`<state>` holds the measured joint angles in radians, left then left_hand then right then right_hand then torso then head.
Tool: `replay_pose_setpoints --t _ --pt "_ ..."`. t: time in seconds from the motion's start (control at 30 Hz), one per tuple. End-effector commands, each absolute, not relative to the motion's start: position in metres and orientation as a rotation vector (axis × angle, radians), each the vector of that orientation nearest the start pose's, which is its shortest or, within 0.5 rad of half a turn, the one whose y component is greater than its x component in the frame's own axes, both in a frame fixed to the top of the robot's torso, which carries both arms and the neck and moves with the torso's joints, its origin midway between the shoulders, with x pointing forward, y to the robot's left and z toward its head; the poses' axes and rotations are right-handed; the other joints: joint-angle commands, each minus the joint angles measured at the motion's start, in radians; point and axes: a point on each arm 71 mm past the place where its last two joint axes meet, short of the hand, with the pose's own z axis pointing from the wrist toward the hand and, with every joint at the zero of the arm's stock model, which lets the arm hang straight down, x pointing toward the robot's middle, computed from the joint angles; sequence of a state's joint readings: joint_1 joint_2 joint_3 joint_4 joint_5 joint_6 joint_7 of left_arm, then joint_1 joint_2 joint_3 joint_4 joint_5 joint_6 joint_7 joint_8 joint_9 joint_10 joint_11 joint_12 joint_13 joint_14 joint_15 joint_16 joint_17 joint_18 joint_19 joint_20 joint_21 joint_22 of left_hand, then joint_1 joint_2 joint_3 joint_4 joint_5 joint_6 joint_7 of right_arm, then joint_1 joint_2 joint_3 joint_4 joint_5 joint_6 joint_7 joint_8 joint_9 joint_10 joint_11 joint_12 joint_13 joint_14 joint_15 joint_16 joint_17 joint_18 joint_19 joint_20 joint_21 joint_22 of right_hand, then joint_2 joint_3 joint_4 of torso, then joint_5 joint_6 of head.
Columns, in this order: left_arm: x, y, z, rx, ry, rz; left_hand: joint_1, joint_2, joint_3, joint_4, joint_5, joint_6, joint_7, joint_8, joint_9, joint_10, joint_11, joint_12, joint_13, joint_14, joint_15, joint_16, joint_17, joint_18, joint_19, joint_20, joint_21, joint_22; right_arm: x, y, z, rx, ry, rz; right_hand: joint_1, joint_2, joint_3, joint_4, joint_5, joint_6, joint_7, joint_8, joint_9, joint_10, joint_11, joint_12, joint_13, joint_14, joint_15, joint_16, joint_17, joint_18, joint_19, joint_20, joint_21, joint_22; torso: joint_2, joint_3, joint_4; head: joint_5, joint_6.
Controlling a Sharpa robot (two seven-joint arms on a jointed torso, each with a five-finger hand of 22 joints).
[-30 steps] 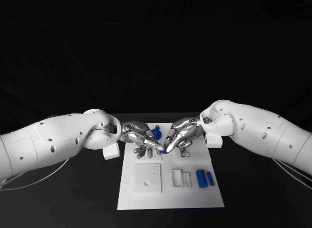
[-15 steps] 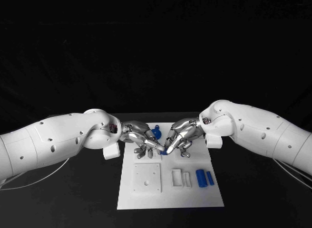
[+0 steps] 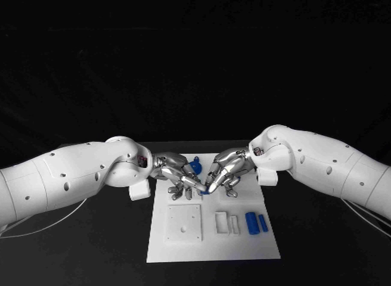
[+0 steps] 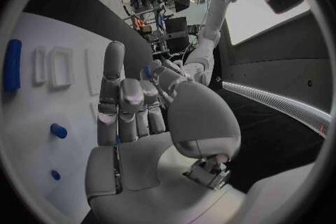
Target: Assemble the parts on the task board
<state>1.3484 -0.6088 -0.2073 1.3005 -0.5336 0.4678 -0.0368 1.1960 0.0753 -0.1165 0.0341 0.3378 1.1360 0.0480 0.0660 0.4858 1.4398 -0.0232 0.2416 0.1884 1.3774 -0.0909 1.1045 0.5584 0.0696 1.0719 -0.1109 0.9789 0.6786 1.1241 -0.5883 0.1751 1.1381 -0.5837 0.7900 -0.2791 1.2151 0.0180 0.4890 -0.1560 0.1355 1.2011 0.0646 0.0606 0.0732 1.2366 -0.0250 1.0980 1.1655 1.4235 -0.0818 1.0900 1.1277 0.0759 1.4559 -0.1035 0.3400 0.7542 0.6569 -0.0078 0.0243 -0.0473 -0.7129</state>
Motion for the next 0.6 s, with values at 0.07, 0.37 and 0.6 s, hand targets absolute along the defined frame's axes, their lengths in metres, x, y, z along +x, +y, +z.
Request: replay_pose_setpoints --t 0.07,0.37,0.6 --pt "0.4895 0.1239 -0.2104 -0.167 2.514 -1.337 -0.002 -0.01 -0.01 0.005 0.066 0.012 -0.011 0.004 0.01 0.006 -0.006 0.001 0.001 -0.004 -0.002 0.01 0.004 -0.006 -0.003 -0.001 -0.005 0.003 0.5048 -0.1548 -0.2205 0.217 2.694 1.384 -0.008 0.006 0.004 0.0 0.007 0.014 0.0 0.004 0.005 -0.005 0.001 -0.002 0.001 -0.009 0.0 -0.005 0.0 0.006 -0.001 0.001 -0.003 0.001 0.0 0.0003 0.0002 0.0 0.001" --pt "0.4901 0.1221 -0.2127 -0.193 2.475 -1.337 -0.026 -0.036 0.0 0.04 0.167 -0.025 -0.025 0.024 0.313 -0.054 -0.014 0.137 0.086 -0.014 -0.009 0.05 0.017 -0.01 -0.008 -0.007 0.002 0.023 0.5052 -0.1526 -0.22 0.218 2.679 1.383 -0.005 0.006 0.005 -0.002 0.004 0.015 0.0 0.003 0.006 -0.005 0.001 -0.001 0.001 -0.01 0.0 -0.005 0.001 0.006 -0.001 0.001 -0.006 0.003 0.0 -0.0002 -0.0005 -0.001 -0.001" --pt "0.4883 0.1213 -0.2135 -0.196 2.472 -1.347 -0.025 -0.041 0.019 0.065 0.178 -0.057 -0.024 0.051 0.394 -0.118 -0.015 0.239 0.132 -0.024 -0.008 0.071 0.011 -0.009 -0.015 -0.006 0.006 0.036 0.5078 -0.154 -0.2204 0.236 2.655 1.368 -0.004 0.006 0.004 -0.003 0.008 0.016 0.0 0.004 0.007 -0.002 0.001 0.003 0.005 -0.008 -0.001 -0.001 0.005 0.006 0.0 0.001 -0.007 0.005 0.0 -0.0001 -0.0003 -0.002 -0.002"
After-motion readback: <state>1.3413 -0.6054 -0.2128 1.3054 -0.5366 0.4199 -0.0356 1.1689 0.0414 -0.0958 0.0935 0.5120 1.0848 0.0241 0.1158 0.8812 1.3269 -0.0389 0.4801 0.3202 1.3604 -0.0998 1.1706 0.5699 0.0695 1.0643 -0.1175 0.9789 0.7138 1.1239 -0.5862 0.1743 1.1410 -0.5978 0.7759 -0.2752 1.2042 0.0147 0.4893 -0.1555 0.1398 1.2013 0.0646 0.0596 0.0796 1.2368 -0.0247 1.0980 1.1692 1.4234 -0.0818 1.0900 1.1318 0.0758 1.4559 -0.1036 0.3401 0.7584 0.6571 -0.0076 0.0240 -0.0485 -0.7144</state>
